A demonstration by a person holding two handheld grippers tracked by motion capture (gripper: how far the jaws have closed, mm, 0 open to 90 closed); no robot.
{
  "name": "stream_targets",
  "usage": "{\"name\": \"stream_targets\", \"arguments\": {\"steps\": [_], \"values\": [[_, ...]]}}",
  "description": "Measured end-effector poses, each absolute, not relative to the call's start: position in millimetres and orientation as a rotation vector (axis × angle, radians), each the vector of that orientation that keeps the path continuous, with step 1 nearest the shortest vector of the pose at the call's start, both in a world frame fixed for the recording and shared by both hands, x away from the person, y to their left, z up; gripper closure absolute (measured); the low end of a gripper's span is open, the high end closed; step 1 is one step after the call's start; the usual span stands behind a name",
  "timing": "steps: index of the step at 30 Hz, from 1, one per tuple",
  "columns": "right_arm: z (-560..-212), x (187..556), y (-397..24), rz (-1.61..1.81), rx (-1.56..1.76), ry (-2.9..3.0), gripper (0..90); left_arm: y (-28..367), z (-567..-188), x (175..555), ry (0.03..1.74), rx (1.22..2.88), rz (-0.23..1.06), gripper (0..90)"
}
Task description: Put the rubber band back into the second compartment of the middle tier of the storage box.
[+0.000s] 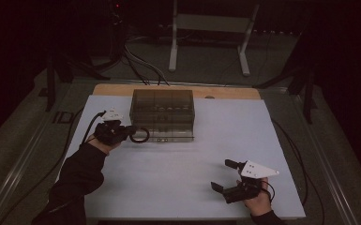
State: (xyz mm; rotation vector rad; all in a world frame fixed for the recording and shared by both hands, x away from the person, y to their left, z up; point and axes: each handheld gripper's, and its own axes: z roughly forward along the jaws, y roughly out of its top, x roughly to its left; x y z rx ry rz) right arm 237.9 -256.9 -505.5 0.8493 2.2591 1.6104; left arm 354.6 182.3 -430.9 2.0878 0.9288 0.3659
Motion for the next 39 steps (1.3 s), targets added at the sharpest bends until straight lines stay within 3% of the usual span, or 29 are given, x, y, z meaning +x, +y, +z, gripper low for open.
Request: {"name": "stream_targets", "arguments": {"steps": [39], "values": [[-505.1,237.8,-258.6,1.622,0.848,2.257,0.0,131.8,-447.4,383.0,1.016,2.031,0.35,86.9]]}}
